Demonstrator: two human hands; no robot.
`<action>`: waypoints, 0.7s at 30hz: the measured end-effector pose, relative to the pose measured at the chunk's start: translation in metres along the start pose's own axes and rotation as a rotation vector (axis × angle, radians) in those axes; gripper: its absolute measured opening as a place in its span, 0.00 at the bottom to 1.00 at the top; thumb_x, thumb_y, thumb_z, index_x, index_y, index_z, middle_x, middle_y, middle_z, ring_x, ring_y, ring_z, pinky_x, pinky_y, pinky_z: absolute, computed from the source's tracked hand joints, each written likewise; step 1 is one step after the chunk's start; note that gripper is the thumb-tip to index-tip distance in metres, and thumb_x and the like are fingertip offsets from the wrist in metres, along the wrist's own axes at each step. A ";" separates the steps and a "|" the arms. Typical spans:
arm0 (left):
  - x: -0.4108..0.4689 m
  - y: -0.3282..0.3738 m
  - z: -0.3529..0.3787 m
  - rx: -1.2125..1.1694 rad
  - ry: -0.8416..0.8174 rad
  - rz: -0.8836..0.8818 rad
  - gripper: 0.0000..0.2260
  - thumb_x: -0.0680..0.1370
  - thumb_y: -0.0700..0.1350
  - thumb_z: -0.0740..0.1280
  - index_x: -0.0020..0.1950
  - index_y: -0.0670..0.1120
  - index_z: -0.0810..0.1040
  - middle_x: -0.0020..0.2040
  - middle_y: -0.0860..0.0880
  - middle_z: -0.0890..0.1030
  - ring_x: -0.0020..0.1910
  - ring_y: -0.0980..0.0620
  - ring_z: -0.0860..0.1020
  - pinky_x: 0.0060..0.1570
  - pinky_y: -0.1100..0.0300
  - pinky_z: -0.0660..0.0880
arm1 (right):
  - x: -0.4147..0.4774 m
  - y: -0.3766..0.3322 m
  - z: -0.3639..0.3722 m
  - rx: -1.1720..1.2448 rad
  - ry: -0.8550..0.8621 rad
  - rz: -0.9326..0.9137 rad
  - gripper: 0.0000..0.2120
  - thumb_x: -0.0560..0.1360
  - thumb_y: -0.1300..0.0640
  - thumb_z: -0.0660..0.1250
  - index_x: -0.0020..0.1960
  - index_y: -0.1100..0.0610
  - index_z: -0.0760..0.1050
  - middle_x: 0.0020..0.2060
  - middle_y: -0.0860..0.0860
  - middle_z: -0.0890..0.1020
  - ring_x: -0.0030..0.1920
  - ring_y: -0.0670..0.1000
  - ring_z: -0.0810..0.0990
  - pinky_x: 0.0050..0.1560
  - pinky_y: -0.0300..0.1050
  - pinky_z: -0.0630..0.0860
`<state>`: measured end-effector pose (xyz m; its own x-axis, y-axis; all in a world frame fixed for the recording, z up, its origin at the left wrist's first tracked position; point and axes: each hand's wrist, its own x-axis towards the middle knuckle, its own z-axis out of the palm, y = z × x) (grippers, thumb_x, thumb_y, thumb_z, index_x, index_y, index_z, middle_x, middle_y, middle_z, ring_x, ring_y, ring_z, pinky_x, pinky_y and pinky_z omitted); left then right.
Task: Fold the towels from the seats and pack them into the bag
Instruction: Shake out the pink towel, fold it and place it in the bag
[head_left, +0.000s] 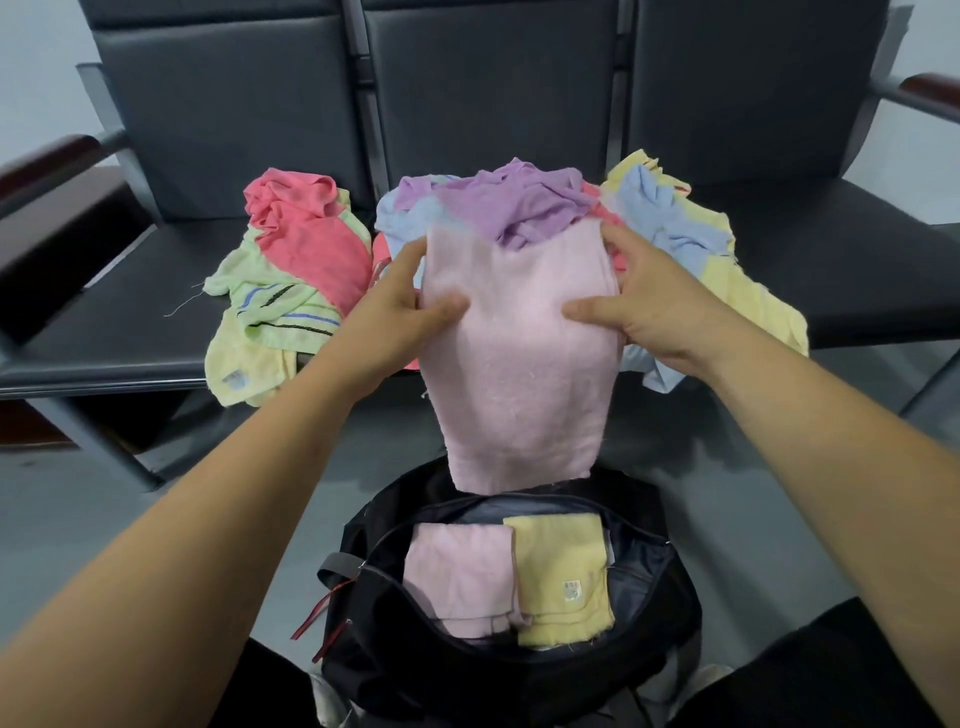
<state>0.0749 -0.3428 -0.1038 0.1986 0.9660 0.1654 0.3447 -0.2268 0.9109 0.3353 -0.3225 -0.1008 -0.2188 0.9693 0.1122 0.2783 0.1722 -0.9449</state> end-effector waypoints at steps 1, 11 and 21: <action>0.001 -0.002 0.001 0.050 0.046 -0.066 0.20 0.80 0.45 0.69 0.70 0.56 0.67 0.49 0.48 0.82 0.44 0.51 0.80 0.42 0.59 0.78 | 0.000 0.003 0.001 -0.069 0.031 0.011 0.34 0.72 0.61 0.78 0.72 0.48 0.68 0.64 0.45 0.77 0.63 0.49 0.79 0.66 0.55 0.77; 0.003 -0.014 0.000 0.059 -0.184 -0.118 0.16 0.68 0.46 0.81 0.54 0.53 0.84 0.53 0.52 0.83 0.51 0.61 0.80 0.54 0.69 0.75 | -0.006 0.002 0.002 -0.239 -0.290 0.090 0.20 0.69 0.57 0.80 0.60 0.52 0.83 0.54 0.43 0.84 0.54 0.44 0.82 0.51 0.28 0.75; 0.003 -0.019 0.006 0.200 -0.110 -0.061 0.04 0.82 0.48 0.67 0.48 0.56 0.79 0.43 0.55 0.80 0.40 0.57 0.76 0.41 0.63 0.74 | -0.004 0.013 0.006 -0.102 -0.074 0.098 0.08 0.76 0.63 0.73 0.53 0.53 0.83 0.42 0.45 0.84 0.41 0.40 0.81 0.38 0.34 0.76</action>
<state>0.0741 -0.3362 -0.1226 0.2671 0.9618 0.0597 0.5321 -0.1989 0.8230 0.3338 -0.3253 -0.1155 -0.2534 0.9673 -0.0060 0.3947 0.0977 -0.9136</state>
